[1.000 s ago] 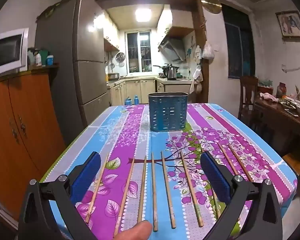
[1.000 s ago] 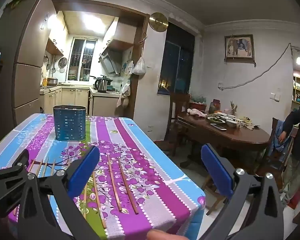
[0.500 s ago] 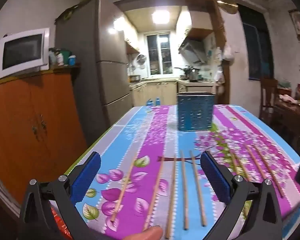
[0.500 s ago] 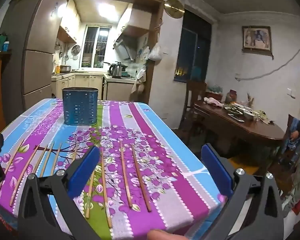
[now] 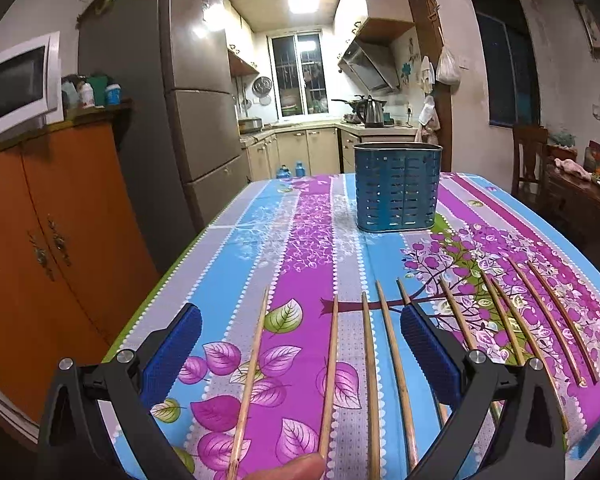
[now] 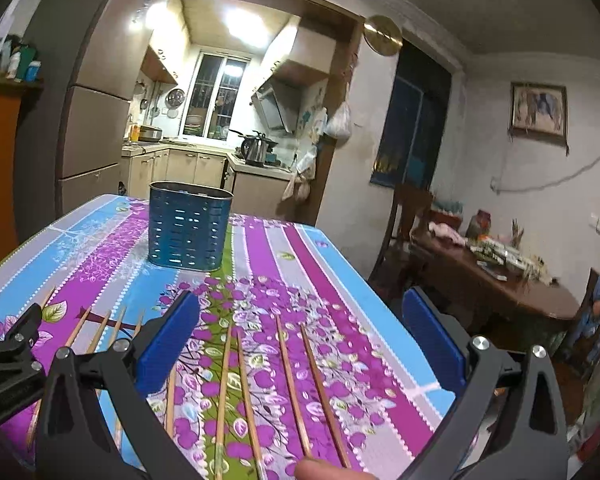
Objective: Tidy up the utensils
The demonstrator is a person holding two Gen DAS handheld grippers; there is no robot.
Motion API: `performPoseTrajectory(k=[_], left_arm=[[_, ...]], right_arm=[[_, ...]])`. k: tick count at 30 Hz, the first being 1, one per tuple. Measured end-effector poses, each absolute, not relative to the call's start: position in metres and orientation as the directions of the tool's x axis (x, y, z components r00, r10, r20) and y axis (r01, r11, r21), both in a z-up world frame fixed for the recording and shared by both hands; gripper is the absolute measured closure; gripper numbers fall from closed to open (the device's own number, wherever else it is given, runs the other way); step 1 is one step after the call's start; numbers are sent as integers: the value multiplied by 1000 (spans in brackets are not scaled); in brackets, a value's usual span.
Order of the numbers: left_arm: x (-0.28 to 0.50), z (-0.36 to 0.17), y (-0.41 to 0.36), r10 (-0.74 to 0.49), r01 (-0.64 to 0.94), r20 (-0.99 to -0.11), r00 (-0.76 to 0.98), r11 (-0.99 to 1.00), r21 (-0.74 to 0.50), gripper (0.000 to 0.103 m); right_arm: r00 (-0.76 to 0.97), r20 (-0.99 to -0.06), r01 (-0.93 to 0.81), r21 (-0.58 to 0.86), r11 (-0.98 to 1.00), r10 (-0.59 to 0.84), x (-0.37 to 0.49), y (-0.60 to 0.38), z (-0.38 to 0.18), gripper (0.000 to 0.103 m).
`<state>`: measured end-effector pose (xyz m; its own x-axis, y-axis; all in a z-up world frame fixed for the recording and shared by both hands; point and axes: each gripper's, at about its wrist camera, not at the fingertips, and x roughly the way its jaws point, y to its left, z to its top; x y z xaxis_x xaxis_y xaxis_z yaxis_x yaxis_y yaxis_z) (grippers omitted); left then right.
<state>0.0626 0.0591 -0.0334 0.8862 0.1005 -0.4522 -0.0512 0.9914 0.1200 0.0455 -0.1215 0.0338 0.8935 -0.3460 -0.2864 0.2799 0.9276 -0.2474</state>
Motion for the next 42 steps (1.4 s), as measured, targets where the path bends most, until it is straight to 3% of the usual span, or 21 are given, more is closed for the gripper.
performPoseTrajectory(k=[6,42], left_arm=[[70,-37,64,72,-33,-508,858,996,85,3],[47,-31,26,194,-138,-486,852,979,149,3]], right_arm=[[908,-265,256,-258,931,-324,47,-113,33,5],[911,-332,189,-188,964,-244,32,-149,22,5]])
